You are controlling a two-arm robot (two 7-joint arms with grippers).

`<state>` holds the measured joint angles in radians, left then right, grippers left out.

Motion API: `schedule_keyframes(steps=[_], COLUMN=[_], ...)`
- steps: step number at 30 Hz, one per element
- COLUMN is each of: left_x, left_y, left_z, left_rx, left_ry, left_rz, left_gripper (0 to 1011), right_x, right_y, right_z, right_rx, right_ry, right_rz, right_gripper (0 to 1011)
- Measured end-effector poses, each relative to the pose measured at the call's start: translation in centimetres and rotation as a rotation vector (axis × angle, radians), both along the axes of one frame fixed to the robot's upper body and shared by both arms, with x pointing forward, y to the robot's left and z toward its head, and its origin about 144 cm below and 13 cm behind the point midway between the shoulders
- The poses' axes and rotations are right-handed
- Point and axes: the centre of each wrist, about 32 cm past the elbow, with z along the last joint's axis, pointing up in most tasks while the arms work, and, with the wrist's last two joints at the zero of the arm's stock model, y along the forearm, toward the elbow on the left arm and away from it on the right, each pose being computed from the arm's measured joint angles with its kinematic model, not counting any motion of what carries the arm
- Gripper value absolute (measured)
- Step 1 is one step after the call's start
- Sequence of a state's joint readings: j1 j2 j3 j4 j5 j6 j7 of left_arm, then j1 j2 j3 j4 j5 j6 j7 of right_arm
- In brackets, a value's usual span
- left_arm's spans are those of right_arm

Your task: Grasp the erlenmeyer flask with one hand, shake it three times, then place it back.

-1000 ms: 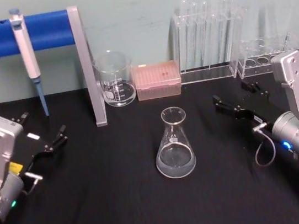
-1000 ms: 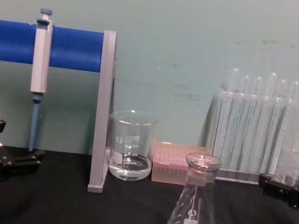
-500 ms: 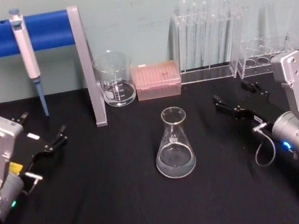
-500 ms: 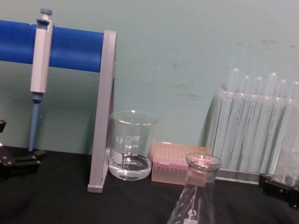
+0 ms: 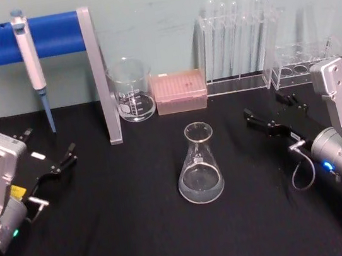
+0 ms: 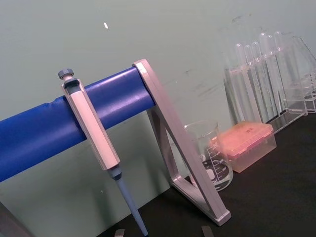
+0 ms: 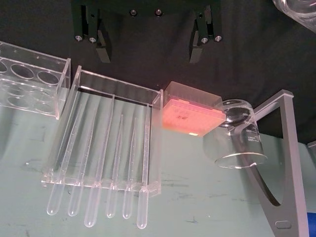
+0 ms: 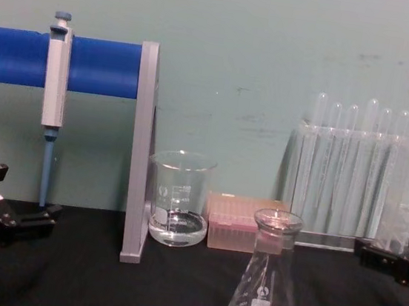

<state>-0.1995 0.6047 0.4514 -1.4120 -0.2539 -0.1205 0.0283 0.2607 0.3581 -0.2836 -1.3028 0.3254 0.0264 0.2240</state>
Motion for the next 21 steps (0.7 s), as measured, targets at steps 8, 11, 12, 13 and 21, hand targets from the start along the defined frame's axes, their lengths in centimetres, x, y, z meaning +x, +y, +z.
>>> schedule_keyframes(steps=[8, 11, 12, 13, 21], left_x=[0.0, 0.0, 0.0, 0.0, 0.0], left_y=[0.0, 0.0, 0.0, 0.0, 0.0], left_z=[0.0, 0.0, 0.0, 0.0, 0.0], left_rx=[0.0, 0.0, 0.0, 0.0, 0.0], left_ry=[0.0, 0.0, 0.0, 0.0, 0.0], left_rz=[0.0, 0.0, 0.0, 0.0, 0.0], left_gripper=[1001, 1001, 1001, 1001, 1001], right_x=[0.0, 0.0, 0.0, 0.0, 0.0], right_y=[0.0, 0.0, 0.0, 0.0, 0.0], right_z=[0.0, 0.0, 0.0, 0.0, 0.0], right_rx=[0.0, 0.0, 0.0, 0.0, 0.0], right_ry=[0.0, 0.0, 0.0, 0.0, 0.0], right_rz=[0.0, 0.0, 0.0, 0.0, 0.0], right_gripper=[1000, 1000, 1000, 1000, 1000])
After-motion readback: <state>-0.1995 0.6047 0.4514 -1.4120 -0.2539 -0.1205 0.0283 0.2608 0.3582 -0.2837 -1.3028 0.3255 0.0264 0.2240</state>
